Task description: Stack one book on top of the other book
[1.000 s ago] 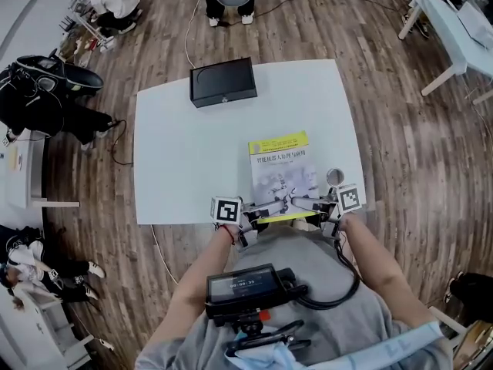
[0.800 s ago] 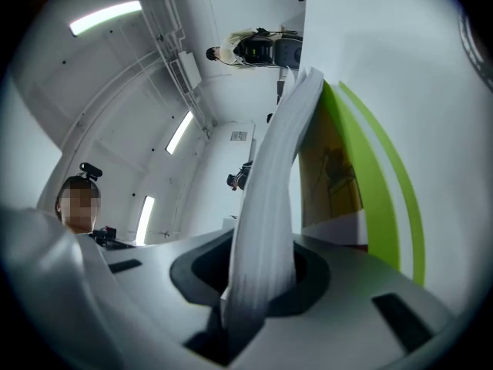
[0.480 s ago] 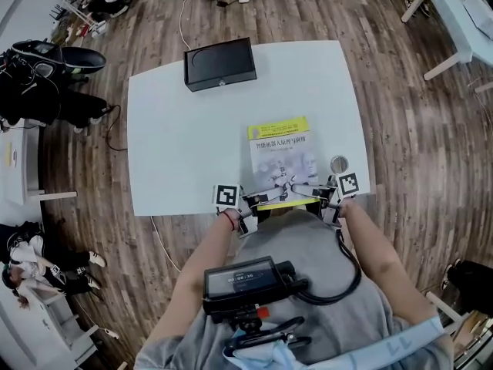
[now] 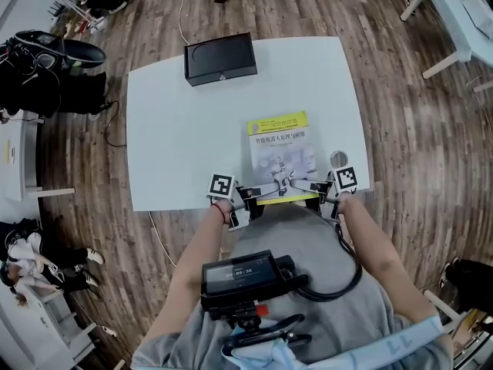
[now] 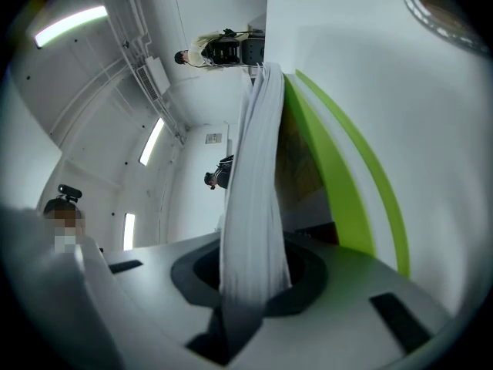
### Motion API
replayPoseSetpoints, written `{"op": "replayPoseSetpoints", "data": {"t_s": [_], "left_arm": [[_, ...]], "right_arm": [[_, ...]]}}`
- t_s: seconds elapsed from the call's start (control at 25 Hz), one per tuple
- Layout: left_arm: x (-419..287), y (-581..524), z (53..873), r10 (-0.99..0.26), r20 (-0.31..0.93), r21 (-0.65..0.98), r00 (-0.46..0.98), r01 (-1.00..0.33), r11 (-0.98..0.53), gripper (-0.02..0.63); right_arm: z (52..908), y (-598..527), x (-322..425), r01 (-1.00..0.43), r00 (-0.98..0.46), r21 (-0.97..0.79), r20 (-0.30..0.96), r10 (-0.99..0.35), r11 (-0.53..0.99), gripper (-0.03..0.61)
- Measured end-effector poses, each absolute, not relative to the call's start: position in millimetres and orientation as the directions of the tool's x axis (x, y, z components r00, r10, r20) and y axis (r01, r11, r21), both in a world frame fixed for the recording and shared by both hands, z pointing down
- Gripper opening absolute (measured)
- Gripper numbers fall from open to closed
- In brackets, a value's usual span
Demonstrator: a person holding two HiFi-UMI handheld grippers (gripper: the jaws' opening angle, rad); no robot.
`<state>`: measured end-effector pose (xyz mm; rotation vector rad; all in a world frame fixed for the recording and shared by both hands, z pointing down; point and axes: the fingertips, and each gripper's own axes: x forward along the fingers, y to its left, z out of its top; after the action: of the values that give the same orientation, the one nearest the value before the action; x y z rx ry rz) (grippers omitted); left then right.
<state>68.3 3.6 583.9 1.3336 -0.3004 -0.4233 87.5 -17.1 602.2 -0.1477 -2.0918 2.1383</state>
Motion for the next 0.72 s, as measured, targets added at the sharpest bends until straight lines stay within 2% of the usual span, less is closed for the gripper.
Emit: {"op": "replayPoseSetpoints", "data": {"t_s": [0.16,0.36,0.56,0.72], "left_arm": [[52.0,18.5,590.1,-0.442,0.022,0.973,0.897,0.082,0.215,0.212],[27.8,43.5,593.8,-0.423,0.122,0.977,0.898,-0.034,0.210,0.212],[12.9,65.2,595.2,-0.445,0.149,0.977,0.883,-0.062,0.204,0.212],[13.4,66.4,615.9,-0.448,0.226,0.965,0.865,-0.135,0.227,0.212]], "right_arm": [[605.9,-17.0,88.5,-0.063,-0.983,-0.998,0.062,0.170,0.002,0.080],[607.6,-16.4,87.5,-0.079,-0.984,-0.997,0.078,0.157,0.004,0.080],[611.3,-17.1,89.1,-0.108,-0.980,-0.994,0.107,0.166,0.008,0.080],[612.9,-17.0,89.5,-0.119,-0.978,-0.993,0.119,0.172,0.010,0.080]]}}
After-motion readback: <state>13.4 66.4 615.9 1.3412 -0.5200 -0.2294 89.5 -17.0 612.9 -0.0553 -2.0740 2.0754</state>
